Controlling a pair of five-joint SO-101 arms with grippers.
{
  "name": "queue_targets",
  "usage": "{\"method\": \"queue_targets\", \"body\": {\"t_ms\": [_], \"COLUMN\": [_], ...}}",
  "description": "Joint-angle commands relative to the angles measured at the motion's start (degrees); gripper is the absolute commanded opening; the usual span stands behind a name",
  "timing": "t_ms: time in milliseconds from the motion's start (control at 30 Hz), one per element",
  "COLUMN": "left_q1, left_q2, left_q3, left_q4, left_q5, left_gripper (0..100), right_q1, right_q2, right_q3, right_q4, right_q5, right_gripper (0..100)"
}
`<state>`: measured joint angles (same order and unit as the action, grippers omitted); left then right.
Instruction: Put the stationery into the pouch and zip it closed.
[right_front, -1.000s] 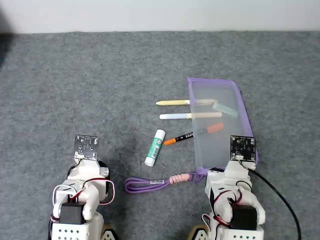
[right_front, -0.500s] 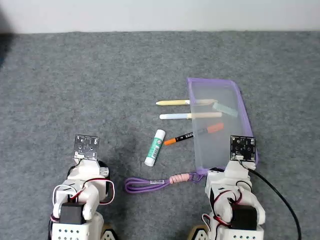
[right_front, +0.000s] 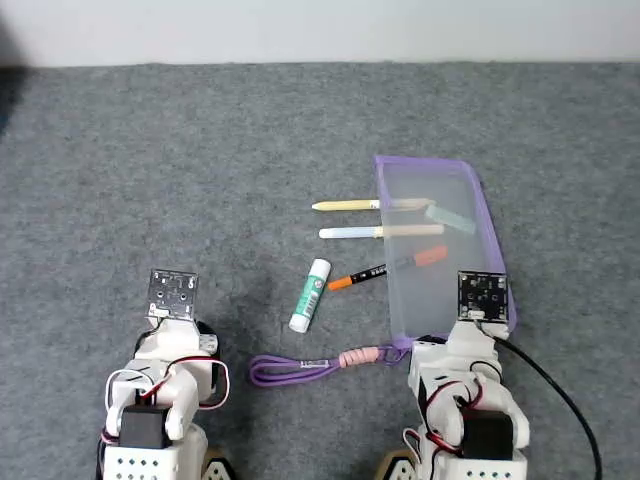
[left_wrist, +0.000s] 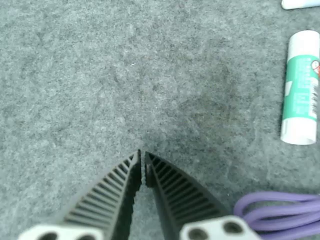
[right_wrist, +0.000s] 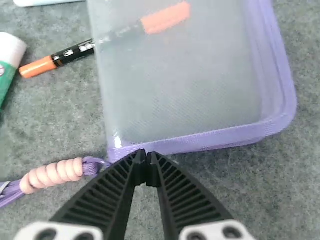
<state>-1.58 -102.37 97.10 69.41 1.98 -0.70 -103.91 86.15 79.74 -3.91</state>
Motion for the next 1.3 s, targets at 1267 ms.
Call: {"method": "queue_targets", "body": {"t_ms": [1267], "left_q1": [-0.3], "left_q2": [-0.4], "left_q3": [-0.6], "left_q4": [0.3], "left_q5": [-0.2], "left_gripper": [2], "right_q1": [-28.3], "right_q2": [70.5], "right_q3": [-38.8], "right_q4": [3.5], "right_q5": [-25.0], "right_gripper": [17.6]}}
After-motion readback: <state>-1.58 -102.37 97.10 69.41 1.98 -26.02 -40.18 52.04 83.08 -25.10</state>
